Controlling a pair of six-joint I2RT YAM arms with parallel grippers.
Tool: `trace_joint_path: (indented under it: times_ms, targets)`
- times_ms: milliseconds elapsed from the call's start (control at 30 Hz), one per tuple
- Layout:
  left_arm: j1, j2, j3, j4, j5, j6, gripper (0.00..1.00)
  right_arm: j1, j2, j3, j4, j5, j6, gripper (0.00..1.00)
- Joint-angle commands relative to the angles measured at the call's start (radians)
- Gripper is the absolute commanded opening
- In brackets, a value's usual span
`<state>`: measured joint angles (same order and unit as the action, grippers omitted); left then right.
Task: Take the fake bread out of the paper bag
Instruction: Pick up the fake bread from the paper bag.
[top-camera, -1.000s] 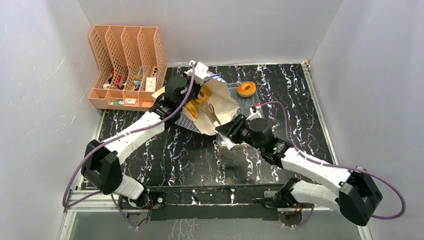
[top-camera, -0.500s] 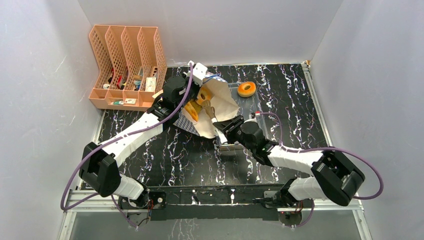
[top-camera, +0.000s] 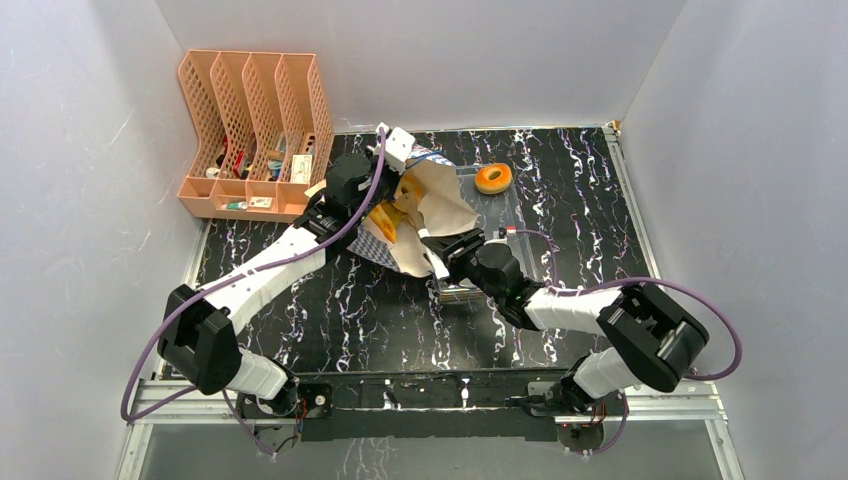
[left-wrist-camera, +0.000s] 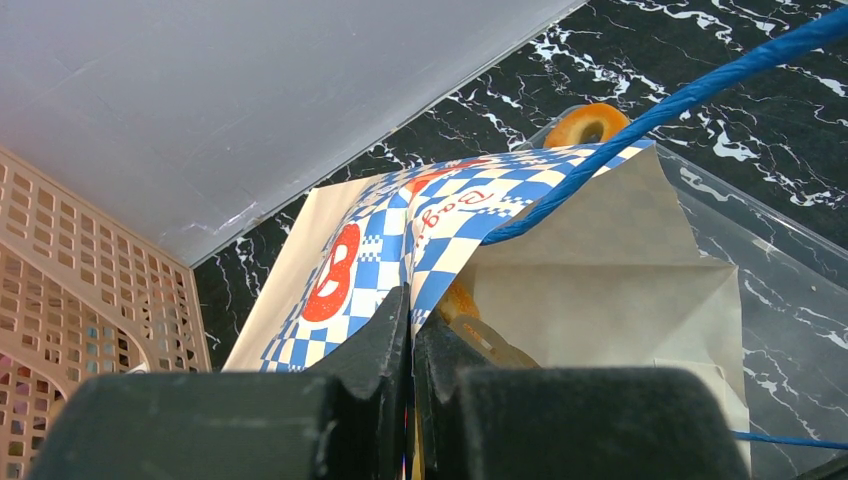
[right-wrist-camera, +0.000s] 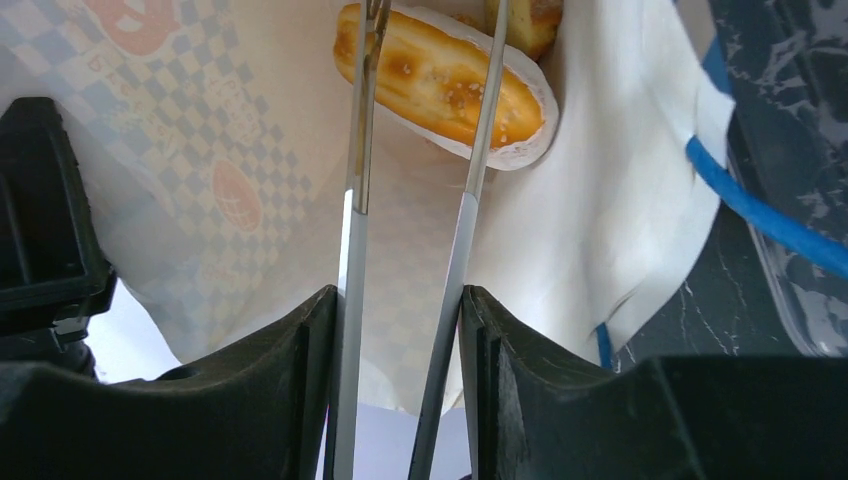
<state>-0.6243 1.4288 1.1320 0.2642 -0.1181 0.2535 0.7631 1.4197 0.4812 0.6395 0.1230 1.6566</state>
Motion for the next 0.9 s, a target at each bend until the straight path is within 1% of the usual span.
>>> trace_joint_path:
  times_ms: [0, 333, 867]
  targets:
    - [-0.005, -0.056, -0.004, 0.036, 0.021, -0.013, 0.0, -0.005, 0.018, 0.019, 0.131, 0.03, 0.044, 0.43]
    - [-0.005, -0.056, -0.016, 0.045, 0.03, -0.01, 0.0, -0.011, 0.081, 0.03, 0.172, 0.045, 0.062, 0.46]
    - [-0.005, -0.057, -0.053, 0.068, 0.052, -0.01, 0.0, -0.062, 0.271, 0.094, 0.319, 0.015, 0.085, 0.48]
